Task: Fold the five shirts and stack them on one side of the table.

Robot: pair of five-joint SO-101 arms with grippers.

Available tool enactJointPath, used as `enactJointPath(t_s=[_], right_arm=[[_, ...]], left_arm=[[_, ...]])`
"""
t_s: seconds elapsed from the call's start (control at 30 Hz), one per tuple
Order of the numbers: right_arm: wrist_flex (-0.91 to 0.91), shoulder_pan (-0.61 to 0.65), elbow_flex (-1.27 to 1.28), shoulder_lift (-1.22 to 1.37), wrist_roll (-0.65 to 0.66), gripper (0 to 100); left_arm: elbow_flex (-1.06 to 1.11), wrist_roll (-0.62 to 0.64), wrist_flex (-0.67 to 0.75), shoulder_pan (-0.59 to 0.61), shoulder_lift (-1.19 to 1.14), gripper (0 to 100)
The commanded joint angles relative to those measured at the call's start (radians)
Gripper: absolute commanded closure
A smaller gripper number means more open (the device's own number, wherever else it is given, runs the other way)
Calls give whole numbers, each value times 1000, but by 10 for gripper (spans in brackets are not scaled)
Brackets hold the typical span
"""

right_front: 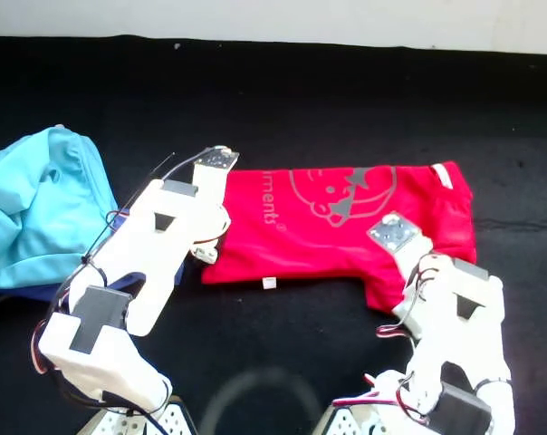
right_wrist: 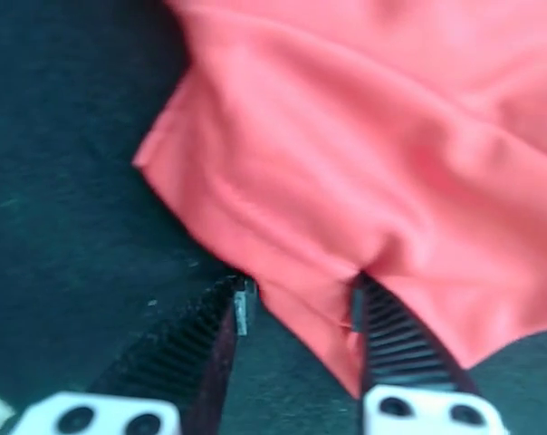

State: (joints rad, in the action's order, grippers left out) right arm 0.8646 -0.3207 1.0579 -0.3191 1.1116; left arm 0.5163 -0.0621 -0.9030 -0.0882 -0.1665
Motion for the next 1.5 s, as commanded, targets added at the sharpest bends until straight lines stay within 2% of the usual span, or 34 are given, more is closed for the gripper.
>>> enactJointPath(t_s=[0.0, 0.2, 0.3, 0.57, 1.03, 1.17, 1.33, 1.47], right_arm=[[-35, 2, 5, 85, 6, 926], [16, -22, -131, 180, 0, 939], [33, -45, -197, 166, -6, 996], [232, -48, -512, 104, -26, 992], [236, 113, -941, 390, -29, 992], [237, 160, -1046, 492, -112, 974], [234, 186, -1158, 607, -304, 803], [231, 188, -1245, 691, -419, 800]], left_arm=[[-4, 0, 54, 7, 4, 992], [-4, 0, 54, 7, 4, 992], [-4, 0, 54, 7, 4, 992], [-4, 0, 54, 7, 4, 992], [-4, 0, 54, 7, 4, 992], [-4, 0, 54, 7, 4, 992], [-4, 0, 54, 7, 4, 992], [-4, 0, 54, 7, 4, 992]])
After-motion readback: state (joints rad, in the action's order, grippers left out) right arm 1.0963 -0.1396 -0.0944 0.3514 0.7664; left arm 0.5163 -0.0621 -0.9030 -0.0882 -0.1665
